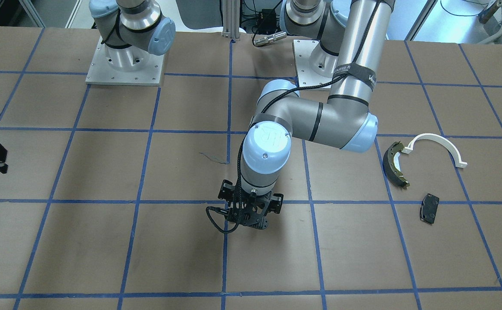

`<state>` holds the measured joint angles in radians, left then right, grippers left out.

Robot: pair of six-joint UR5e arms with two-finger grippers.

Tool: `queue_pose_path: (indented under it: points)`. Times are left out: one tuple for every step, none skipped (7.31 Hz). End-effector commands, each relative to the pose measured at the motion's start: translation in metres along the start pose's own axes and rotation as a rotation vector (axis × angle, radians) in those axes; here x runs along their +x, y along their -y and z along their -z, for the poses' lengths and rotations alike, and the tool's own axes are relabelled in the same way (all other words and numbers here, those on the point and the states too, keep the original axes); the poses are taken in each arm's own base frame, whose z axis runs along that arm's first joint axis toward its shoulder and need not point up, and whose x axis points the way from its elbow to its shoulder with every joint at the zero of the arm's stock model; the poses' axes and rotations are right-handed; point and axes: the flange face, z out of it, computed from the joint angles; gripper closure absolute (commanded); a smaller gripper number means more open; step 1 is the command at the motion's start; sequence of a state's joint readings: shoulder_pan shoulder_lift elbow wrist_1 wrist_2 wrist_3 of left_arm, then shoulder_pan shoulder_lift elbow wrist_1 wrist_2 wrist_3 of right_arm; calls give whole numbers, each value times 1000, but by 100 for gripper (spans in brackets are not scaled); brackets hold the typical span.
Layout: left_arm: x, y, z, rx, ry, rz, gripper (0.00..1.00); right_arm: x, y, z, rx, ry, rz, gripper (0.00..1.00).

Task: Place bearing gear from tray to pile

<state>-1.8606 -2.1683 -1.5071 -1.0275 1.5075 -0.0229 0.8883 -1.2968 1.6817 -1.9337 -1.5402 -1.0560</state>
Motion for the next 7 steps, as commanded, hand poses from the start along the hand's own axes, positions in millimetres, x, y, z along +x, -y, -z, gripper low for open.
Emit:
queue_pose_path:
  points:
    - [19,8,-23,-8,2,-24,0,79,-57,-53,7,0,280,26]
    - [23,7,-28,-16,5,-27,7,95,-78,-61,8,9,395,26]
    - [24,5,-34,-28,9,-32,10,111,-99,-70,9,14,423,26]
    - [23,4,-37,-34,9,-33,10,127,-102,-90,-2,-38,586,26]
    - [23,4,-38,-37,9,-33,15,139,-107,-102,-9,-80,644,26]
    - [23,1,-39,-50,11,-32,26,142,-112,-108,-7,-73,639,26]
    - [23,1,-40,-51,13,-34,35,141,-115,-121,-6,-50,634,26]
